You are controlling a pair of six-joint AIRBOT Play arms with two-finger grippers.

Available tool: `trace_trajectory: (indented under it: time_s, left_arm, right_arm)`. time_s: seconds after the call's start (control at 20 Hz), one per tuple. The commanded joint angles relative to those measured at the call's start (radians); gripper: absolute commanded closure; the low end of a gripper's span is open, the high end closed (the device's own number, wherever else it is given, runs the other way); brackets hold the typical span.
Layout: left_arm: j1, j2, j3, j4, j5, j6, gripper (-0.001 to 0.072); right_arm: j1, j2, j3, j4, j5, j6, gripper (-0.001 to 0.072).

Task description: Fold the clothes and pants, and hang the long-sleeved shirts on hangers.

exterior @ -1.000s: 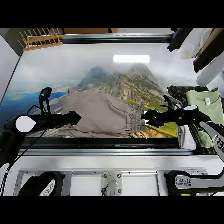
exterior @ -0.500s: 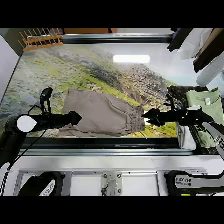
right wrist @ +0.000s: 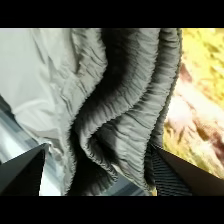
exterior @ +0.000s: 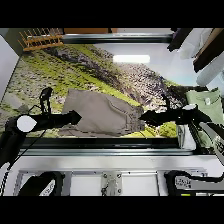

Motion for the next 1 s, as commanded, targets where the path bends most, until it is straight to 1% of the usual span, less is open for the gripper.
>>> trace_trajectory:
  time_s: [0.0,0.25,0.45,0.7,0.85,0.95]
  left_arm:
    - [0.0,0.0,0.0,0.0,-0.004,0.001,0.0092]
    - [0.0,0.0,0.0,0.001,-0.003,0.001,0.0092]
    - [-0.001,0.0,0.0,0.001,-0.003,0.001,0.0092]
    - [-0.001,0.0,0.0,0.001,-0.003,0.001,0.0092]
    - [-0.001,0.0,0.0,0.001,-0.003,0.001,0.0092]
    - [-0.001,0.0,0.0,0.001,-0.003,0.001,0.0092]
  right_arm:
    - [0.045,0.001,0.001,-0.063,-0.104,0.084,-0.0004]
    - [0.085,-0.013,0.001,-0.027,-0.115,0.077,-0.0004]
    - [0.138,-0.041,0.001,0.094,-0.13,0.043,-0.0004]
    - [0.177,-0.092,0.001,0.169,-0.137,0.043,-0.0004]
    - [0.205,-0.098,0.001,0.261,-0.138,-0.018,-0.0004]
    - [0.231,-0.1,0.002,0.294,-0.147,-0.035,-0.0004]
